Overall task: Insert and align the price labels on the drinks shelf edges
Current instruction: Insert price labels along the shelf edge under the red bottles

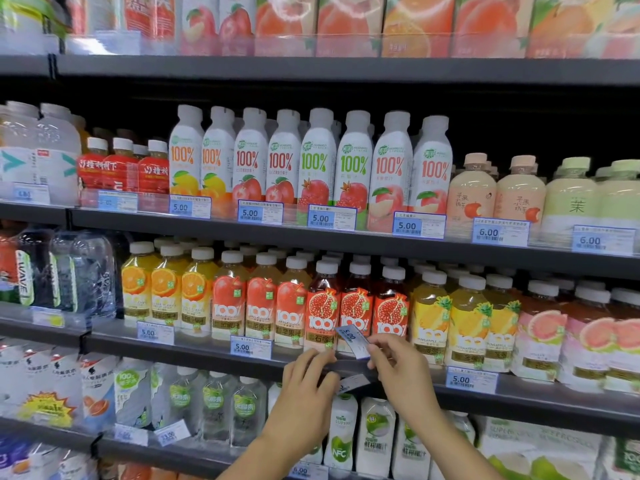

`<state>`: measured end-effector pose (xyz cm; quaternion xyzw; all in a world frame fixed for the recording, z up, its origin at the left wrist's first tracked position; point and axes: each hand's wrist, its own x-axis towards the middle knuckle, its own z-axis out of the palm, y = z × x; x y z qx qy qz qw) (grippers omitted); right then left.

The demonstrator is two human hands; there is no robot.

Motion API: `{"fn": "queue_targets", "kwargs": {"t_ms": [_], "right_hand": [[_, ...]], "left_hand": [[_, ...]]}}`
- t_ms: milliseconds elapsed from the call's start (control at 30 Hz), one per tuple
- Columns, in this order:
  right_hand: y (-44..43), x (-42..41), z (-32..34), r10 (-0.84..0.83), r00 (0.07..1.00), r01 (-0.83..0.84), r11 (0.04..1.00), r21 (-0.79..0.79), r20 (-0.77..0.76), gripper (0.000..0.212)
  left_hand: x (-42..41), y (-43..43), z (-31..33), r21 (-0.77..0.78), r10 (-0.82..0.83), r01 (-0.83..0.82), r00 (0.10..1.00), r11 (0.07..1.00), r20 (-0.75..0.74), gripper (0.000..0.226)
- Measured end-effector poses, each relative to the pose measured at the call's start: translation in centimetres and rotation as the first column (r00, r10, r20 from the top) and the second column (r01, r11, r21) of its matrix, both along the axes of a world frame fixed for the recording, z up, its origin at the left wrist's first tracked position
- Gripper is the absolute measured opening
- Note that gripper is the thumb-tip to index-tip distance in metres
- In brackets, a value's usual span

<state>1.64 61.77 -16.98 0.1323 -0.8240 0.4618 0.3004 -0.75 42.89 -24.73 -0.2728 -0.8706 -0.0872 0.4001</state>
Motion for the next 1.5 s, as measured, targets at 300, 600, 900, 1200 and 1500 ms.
{"fn": "queue_targets", "kwargs": {"t_ms": [300,600,900,1200,1500], "right_hand": [[0.4,-1.0,-0.9,-0.101,0.982,0.176,0.783,0.596,-0.157,0.033],[1.7,0.9,-0.2,0.032,0.995,0.029,0.823,0.567,-0.097,0.036],[12.3,2.9,0.9,-0.075,0.979,0.174,0.798,0.577,-0.192,0.015],[29.3,5.8,1.8,-0.317,0.936,0.351,0.873,0.339,-0.153,0.016],[35.9,6.2,0.9,-0.246,0.962,0.263,0.952,0.156,-0.119,0.015]], "left_hand": [[-0.4,0.1,-0.5,0.074,-0.060,0.065,0.996,0.995,-0.069,0.005],[-1.5,0.9,0.8,0.156,-0.093,0.122,0.978,0.980,-0.185,0.027],[0.3,12.7,4.2,0.222,-0.264,0.287,0.956,0.932,-0.127,0.021],[2.9,29.3,1.8,0.046,-0.323,0.323,0.946,0.945,-0.018,0.039],[4.5,35.3,0.1,-0.005,-0.148,0.148,0.985,0.989,-0.091,0.049]]}}
